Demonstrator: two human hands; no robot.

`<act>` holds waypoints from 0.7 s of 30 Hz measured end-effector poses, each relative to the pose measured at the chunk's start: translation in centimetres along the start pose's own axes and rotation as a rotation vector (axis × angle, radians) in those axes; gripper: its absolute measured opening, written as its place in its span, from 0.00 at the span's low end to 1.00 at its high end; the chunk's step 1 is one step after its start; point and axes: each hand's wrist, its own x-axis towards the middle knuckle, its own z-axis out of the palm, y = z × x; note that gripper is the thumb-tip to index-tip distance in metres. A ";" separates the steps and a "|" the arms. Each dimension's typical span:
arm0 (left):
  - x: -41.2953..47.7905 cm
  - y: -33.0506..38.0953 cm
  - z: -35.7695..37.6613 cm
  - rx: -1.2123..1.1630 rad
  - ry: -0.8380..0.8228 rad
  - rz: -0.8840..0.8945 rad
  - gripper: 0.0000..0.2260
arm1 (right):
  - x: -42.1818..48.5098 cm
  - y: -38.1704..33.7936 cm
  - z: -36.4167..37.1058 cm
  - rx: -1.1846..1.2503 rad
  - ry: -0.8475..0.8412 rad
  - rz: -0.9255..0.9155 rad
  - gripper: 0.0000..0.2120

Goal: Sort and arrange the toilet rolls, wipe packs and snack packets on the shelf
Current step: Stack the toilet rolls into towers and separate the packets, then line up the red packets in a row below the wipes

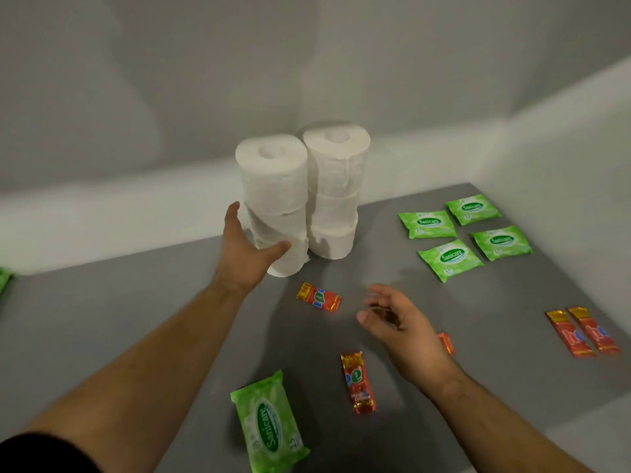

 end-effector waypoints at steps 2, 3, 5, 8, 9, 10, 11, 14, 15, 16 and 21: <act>-2.3 -1.9 0.5 0.077 0.027 -0.042 0.51 | 0.1 0.5 0.4 -0.028 -0.044 0.025 0.23; -3.3 -2.7 0.7 0.096 0.028 -0.047 0.48 | 0.0 0.7 0.6 -0.040 -0.052 0.029 0.23; -5.2 -4.3 1.0 0.148 -0.024 -0.076 0.38 | 0.0 1.1 1.2 -0.100 -0.065 0.035 0.22; -7.9 -6.6 0.7 0.247 -0.164 -0.081 0.20 | -0.5 1.7 2.5 -0.165 -0.101 0.070 0.22; -8.9 -7.1 0.4 0.295 -0.211 -0.071 0.17 | -0.6 2.1 2.9 -0.168 -0.112 0.081 0.22; -9.8 -7.5 0.2 0.345 -0.263 -0.071 0.16 | -0.8 2.4 3.3 -0.169 -0.127 0.090 0.21; -10.7 -7.8 0.0 0.396 -0.323 -0.080 0.16 | -1.0 2.6 3.7 -0.172 -0.142 0.097 0.20; -13.0 -9.3 -0.7 0.528 -0.479 -0.102 0.19 | -1.4 3.3 4.4 -0.182 -0.171 0.105 0.21; -13.6 -9.8 -1.0 0.564 -0.513 -0.106 0.19 | -1.6 3.4 4.4 -0.188 -0.180 0.106 0.21; -14.0 -10.2 -1.2 0.600 -0.541 -0.109 0.20 | -1.8 3.5 4.5 -0.197 -0.191 0.110 0.22; -15.3 -10.7 -2.3 0.815 -0.599 -0.083 0.37 | -2.4 4.2 4.2 -0.236 -0.189 0.110 0.23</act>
